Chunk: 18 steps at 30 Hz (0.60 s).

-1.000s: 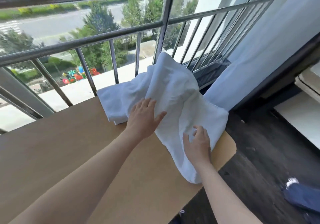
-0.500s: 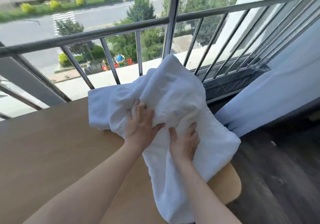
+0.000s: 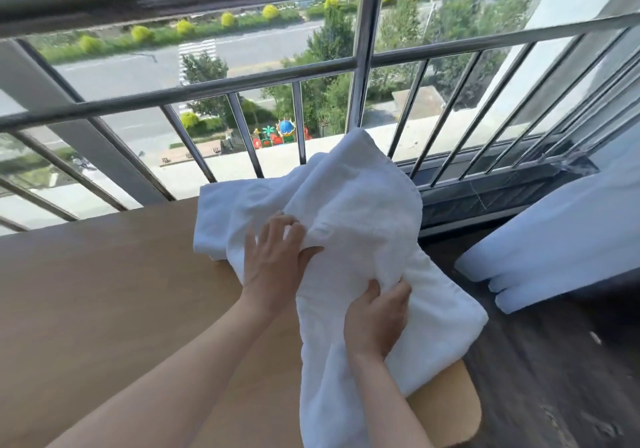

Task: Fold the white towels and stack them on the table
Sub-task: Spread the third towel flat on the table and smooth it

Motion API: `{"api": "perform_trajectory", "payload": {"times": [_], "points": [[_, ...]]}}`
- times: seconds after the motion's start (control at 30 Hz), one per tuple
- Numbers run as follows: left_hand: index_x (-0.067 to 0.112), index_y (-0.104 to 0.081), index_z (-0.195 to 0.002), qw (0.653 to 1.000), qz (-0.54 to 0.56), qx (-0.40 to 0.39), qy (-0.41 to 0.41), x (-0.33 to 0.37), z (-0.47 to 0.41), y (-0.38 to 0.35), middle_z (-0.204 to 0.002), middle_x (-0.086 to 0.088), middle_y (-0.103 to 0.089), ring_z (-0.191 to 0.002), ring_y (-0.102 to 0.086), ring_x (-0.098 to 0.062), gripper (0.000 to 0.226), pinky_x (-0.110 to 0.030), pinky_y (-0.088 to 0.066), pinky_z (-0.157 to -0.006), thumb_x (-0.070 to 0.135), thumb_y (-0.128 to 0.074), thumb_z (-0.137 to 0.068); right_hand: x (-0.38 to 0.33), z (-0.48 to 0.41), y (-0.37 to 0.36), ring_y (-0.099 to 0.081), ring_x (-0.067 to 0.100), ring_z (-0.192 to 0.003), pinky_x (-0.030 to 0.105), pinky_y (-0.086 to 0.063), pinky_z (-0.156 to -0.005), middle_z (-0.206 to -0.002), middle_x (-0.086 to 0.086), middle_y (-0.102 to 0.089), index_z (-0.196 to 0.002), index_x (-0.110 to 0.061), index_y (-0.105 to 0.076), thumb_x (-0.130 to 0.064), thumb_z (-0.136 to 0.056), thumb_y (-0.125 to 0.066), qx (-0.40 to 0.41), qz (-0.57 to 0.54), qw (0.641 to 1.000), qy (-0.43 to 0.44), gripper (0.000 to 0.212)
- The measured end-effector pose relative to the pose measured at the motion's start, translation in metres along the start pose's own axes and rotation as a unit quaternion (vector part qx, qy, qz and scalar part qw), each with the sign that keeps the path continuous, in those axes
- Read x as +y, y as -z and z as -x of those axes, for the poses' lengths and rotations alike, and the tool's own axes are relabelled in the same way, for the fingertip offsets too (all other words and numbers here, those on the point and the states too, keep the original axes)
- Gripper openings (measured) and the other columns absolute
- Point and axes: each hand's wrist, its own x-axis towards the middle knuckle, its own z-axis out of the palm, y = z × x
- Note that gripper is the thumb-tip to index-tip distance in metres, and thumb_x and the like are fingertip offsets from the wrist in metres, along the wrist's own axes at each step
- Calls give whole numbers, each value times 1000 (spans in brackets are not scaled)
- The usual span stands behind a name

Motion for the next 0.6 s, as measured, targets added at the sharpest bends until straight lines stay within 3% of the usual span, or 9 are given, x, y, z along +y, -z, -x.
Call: {"api": "perform_trajectory", "payload": {"times": [0.07,0.17,0.3,0.43,0.6], "points": [[11,-69,-99,998,-29,54,-20,5,2,16,-109,-5,-67,-107,-63,-33,31,-61,-30,-110,41,-67,-91,-8,9,11,-57,38,-115,51,-47,-95,-128,15,-60,-135,-2,-44,-11,-99,-54,28,-37,999,17,39],[15,-68,-101,997,7,78,-22,15,6,45,-103,1,-69,-100,-64,-29,42,-46,-29,-110,49,-46,-97,-25,25,32,-60,35,-111,43,-50,-90,-126,13,-61,-138,-5,-42,-19,-101,-51,46,-100,992,57,41],[15,-66,-108,986,115,118,-12,30,18,95,-102,-1,-68,-90,-59,-24,45,-33,-41,-76,50,-42,-94,-50,53,65,-65,30,-96,27,-47,-68,-111,1,-64,-126,-8,-46,-45,-98,-42,79,-138,975,154,46],[18,-60,-112,969,160,182,-47,15,50,150,-103,-2,-63,-90,-54,-20,38,-36,-43,-67,47,-44,-94,-73,95,89,-65,21,-78,27,-47,-61,-89,-16,-61,-105,-31,-43,-59,-97,-38,63,-143,960,234,29],[27,-50,-107,967,126,208,-69,-39,118,205,-97,-6,-65,-78,-65,-36,35,-42,-51,-63,58,-43,-95,-83,165,89,-64,34,-73,33,-40,-61,-77,-3,-56,-102,-14,-48,-64,-92,-33,29,-111,953,282,54]]}}
